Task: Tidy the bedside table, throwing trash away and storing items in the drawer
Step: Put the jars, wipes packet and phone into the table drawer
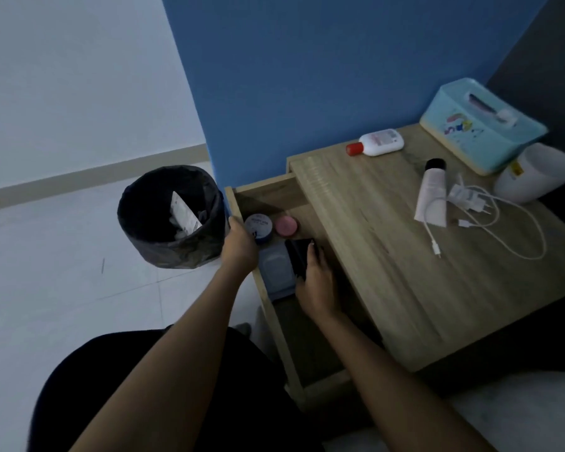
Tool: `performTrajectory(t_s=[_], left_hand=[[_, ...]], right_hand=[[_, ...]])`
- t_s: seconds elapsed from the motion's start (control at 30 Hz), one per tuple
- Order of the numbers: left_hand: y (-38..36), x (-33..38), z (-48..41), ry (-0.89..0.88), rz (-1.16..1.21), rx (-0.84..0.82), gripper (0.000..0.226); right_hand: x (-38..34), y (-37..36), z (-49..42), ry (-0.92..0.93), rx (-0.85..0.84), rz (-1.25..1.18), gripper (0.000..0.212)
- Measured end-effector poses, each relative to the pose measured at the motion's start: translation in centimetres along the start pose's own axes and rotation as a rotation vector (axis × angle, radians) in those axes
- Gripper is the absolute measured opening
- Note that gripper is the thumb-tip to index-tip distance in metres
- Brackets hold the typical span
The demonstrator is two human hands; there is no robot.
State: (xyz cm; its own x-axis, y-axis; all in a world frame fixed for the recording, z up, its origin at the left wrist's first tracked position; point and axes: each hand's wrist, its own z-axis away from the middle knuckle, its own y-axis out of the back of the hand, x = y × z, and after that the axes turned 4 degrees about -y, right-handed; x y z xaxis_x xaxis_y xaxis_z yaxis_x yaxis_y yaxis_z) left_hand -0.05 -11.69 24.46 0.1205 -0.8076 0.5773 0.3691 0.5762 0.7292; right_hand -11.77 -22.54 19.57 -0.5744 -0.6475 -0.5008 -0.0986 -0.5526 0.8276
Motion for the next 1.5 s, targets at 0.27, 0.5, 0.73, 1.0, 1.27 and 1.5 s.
performTrajectory(t_s=[0.27, 0.5, 0.73, 1.0, 1.27, 1.5], left_hand=[[0.1, 0.1, 0.4, -0.022, 0.003, 0.018, 0.05], [0.1, -0.2, 0.6, -0.036, 0.012, 0.033, 0.048], [0.4, -1.0, 0.6, -0.028, -0.017, 0.043, 0.057], [0.9, -2.0, 0.5, -0.031, -0.001, 0.049, 0.057], [1.1, -2.1, 0.6, -0.049, 0.005, 0.051, 0.053], [1.0, -2.2, 0.6, -0.057, 0.01, 0.055, 0.054]], right_hand=[[1.9, -3.6, -4.0, 0.012, -0.028, 0.068, 0.079], [3.1, -5.5, -5.4, 0.033, -0.018, 0.061, 0.072], [2.7, -6.7, -5.0, 0.04, -0.007, 0.06, 0.068], [2.2, -7.3, -4.5, 0.066, -0.021, 0.073, 0.068], [1.7, -7.3, -4.9, 0.054, -0.034, 0.096, 0.068], [1.5, -7.3, -4.7, 0.029, -0.052, 0.113, 0.068]])
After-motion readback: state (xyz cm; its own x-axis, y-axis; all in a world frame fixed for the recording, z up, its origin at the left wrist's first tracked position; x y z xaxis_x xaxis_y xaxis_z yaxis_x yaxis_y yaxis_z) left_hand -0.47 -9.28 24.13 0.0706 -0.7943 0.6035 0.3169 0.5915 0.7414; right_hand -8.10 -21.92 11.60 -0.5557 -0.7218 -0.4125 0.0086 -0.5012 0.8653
